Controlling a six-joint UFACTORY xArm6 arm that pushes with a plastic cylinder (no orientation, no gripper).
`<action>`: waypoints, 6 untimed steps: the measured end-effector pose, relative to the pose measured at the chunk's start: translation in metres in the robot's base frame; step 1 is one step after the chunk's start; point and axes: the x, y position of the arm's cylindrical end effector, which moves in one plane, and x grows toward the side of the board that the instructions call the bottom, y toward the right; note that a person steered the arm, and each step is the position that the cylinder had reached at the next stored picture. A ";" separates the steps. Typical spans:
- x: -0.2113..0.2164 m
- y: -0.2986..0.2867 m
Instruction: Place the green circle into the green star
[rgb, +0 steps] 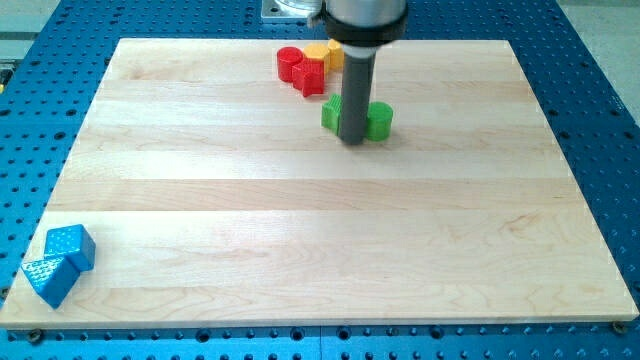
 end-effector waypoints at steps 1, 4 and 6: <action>-0.050 -0.020; 0.022 0.102; -0.016 -0.029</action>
